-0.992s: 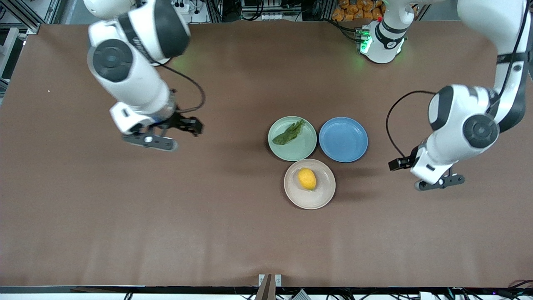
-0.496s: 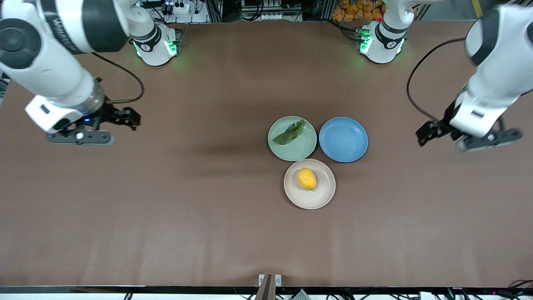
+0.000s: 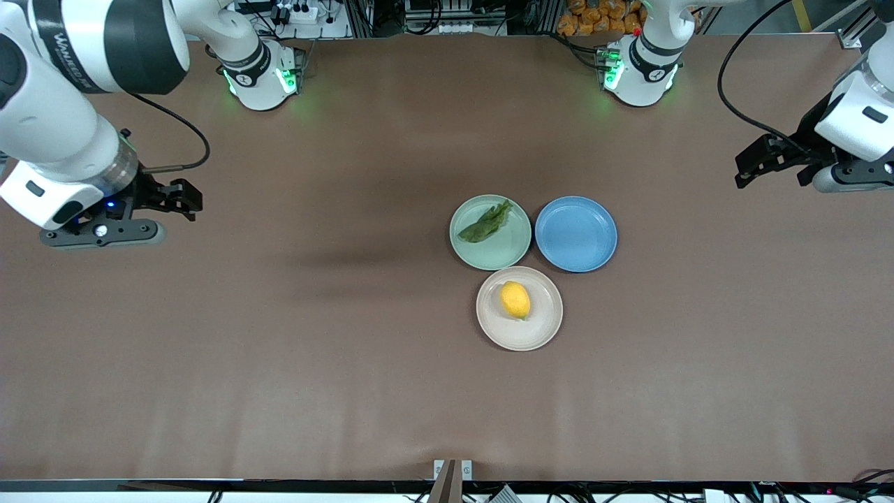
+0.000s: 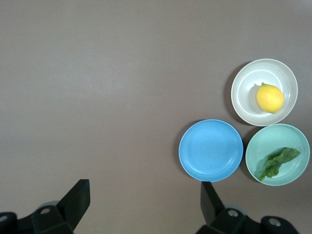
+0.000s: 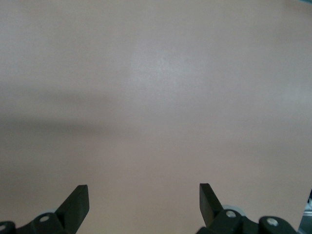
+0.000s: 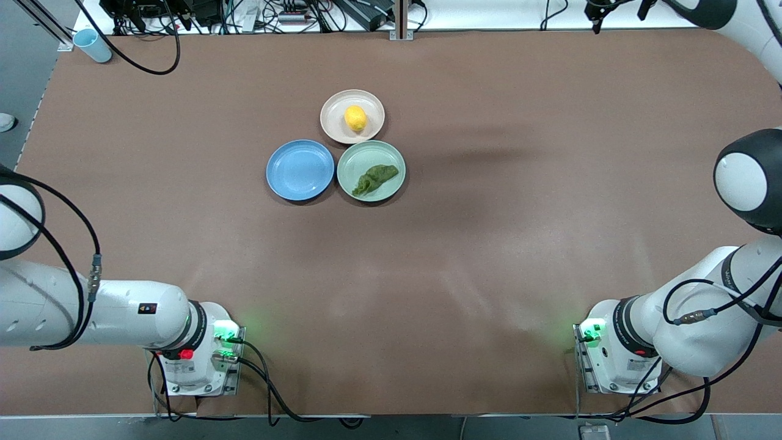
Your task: Place lemon and lettuce in plates
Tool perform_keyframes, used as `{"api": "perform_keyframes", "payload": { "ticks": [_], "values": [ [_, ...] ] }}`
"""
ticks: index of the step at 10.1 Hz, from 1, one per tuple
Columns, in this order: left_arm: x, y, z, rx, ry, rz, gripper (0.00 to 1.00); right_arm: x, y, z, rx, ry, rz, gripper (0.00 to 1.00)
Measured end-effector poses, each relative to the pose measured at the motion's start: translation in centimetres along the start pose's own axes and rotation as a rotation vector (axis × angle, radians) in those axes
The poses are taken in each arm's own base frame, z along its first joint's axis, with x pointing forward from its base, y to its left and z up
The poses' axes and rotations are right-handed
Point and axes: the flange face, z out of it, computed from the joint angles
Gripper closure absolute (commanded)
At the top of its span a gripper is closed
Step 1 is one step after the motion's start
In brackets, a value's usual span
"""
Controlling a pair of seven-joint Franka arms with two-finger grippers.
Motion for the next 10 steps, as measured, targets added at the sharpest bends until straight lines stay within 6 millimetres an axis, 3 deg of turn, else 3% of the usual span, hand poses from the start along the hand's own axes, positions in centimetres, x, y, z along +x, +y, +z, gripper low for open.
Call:
{"api": "perform_keyframes", "payload": {
  "ticks": [4, 10],
  "values": [
    [0.4, 0.4, -0.2, -0.018, 0.001, 0.011, 0.0, -3.2, 5.8, -4.1, 0.061, 0.078, -0.003, 0.0],
    [0.4, 0.4, -0.5, 0.008, 0.01, 0.017, 0.0, -4.0, 9.9, -3.5, 0.094, 0.081, 0.071, 0.0]
  ]
}}
